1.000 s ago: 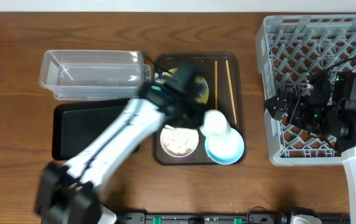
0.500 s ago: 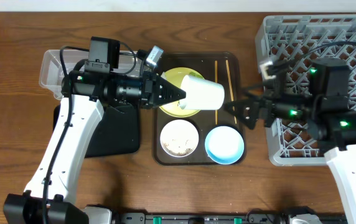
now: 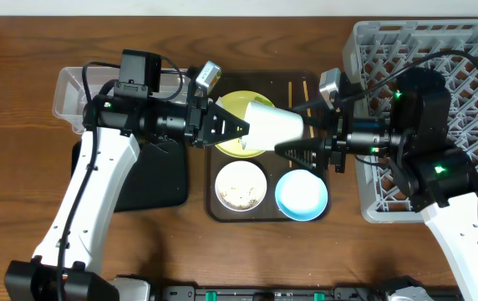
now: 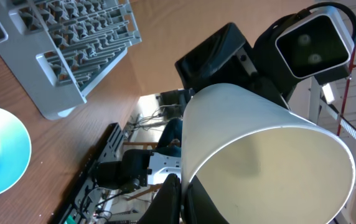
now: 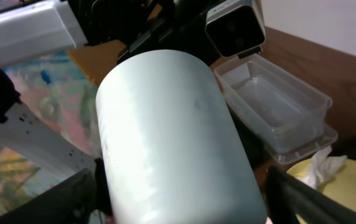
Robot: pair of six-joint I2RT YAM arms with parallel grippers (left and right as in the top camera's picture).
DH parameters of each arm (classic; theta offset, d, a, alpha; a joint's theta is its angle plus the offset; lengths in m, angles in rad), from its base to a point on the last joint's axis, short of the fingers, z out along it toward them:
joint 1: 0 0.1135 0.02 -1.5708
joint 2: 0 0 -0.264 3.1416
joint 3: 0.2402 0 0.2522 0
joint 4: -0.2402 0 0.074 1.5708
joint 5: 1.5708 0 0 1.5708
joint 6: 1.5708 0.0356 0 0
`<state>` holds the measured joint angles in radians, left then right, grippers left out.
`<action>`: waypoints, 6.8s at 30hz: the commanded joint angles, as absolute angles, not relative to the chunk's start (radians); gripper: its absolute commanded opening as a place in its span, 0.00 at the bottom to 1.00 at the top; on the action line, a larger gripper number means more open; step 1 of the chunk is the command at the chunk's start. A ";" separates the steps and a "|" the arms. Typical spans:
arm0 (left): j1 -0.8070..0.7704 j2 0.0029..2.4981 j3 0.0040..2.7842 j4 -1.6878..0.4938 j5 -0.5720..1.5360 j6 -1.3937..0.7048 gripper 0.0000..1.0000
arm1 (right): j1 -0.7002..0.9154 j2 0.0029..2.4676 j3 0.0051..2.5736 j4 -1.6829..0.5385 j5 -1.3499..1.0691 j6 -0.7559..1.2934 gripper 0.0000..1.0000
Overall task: Sort waste into correct bins and load items into the dishwasher rack
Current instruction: 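Grasp the cup with the right gripper and open the left gripper, then carry the white cup with the right gripper into the grey rack, then grasp the snack wrapper with the left gripper and drop it in the clear bin, then grasp the white tissue with the left gripper and drop it in the clear bin, then reach the left gripper to the pink rice bowl and grasp its rim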
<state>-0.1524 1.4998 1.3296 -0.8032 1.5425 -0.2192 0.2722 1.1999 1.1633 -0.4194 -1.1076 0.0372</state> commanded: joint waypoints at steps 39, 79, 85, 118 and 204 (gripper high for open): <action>-0.149 1.496 1.328 -0.806 1.570 -0.199 0.15 | -0.026 1.108 1.178 -1.037 -0.263 0.247 0.45; -0.268 1.496 1.328 -0.905 0.960 -0.204 0.36 | -0.078 1.398 1.361 -1.227 -0.195 0.255 0.93; -0.432 1.496 1.328 -0.885 0.286 -0.320 0.44 | -0.073 1.290 1.367 -1.140 -0.451 0.160 0.95; -0.480 1.994 1.338 -0.315 0.262 -0.170 0.06 | -0.025 1.262 1.359 -1.181 -0.424 0.186 0.98; -0.174 1.633 1.466 -0.740 0.130 -0.133 0.70 | -0.025 1.262 1.359 -1.223 -0.416 0.186 0.99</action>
